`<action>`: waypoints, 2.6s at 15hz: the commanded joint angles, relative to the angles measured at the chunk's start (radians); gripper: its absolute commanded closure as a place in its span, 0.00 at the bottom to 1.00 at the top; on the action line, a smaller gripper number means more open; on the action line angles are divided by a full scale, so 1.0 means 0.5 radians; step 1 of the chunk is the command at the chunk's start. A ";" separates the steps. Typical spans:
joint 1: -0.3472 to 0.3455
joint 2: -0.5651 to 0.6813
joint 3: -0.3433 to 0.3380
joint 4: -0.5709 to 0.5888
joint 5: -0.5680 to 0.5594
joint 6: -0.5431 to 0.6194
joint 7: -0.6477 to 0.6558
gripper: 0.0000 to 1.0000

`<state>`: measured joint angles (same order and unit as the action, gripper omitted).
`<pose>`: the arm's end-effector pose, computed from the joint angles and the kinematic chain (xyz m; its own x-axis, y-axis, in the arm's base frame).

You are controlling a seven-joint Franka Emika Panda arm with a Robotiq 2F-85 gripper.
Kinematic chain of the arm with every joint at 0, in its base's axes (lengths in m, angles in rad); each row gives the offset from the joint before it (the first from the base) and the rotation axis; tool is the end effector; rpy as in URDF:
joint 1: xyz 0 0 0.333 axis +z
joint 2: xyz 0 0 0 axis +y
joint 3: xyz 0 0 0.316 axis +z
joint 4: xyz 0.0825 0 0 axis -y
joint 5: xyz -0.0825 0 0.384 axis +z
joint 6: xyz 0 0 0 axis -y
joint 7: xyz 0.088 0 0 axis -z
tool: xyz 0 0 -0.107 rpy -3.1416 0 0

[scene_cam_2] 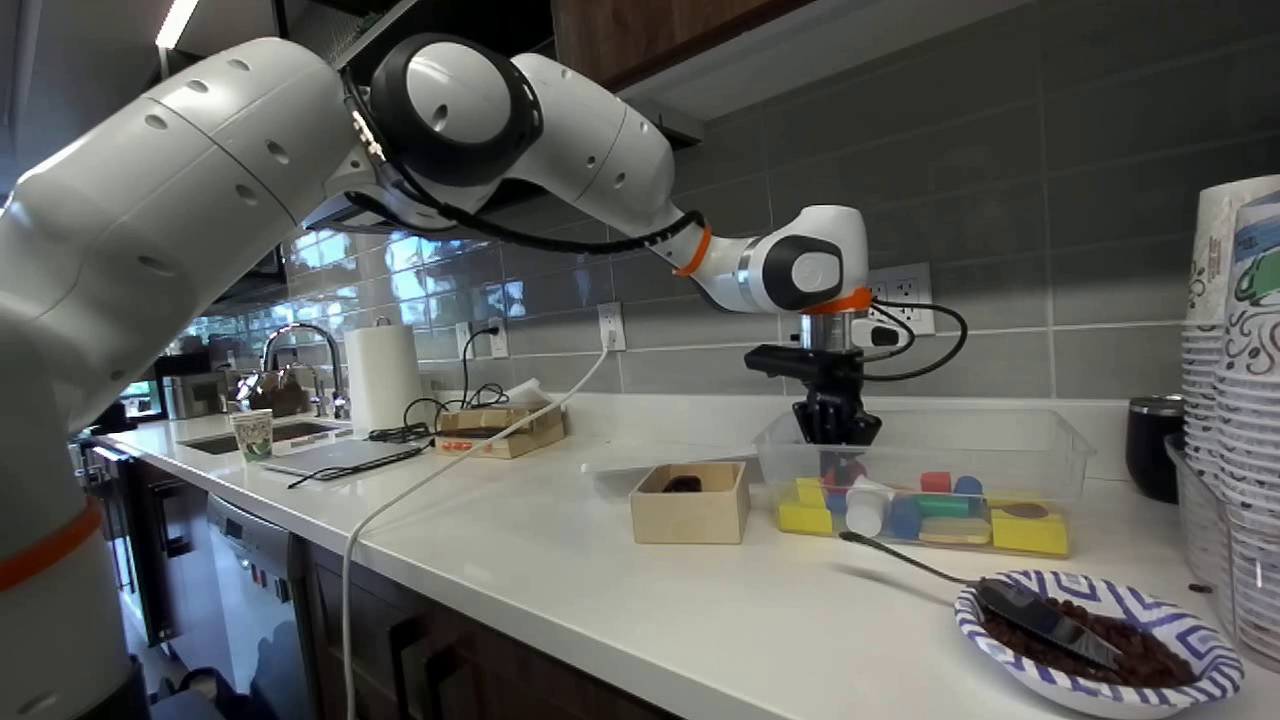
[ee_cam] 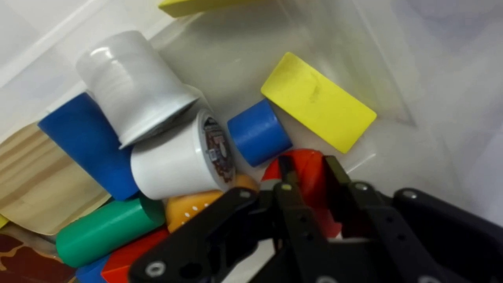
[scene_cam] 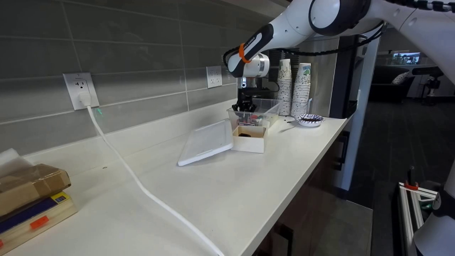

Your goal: Pick up the orange object from the plastic box and put it into the wooden box

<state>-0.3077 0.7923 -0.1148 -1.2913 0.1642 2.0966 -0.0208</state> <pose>0.6934 -0.2802 0.2764 0.9008 -0.4338 0.0183 -0.4320 -0.8998 -0.0614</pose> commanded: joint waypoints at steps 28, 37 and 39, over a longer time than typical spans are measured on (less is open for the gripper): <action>0.282 -1.973 -0.041 -2.221 -0.466 0.398 0.608 0.94; 0.369 -1.717 0.013 -2.151 -0.360 0.759 0.293 0.94; 0.375 -1.631 0.014 -2.107 -0.360 0.823 0.257 0.94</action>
<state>-0.1289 -0.0867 -0.1070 -2.3862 -0.0384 2.4584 0.1562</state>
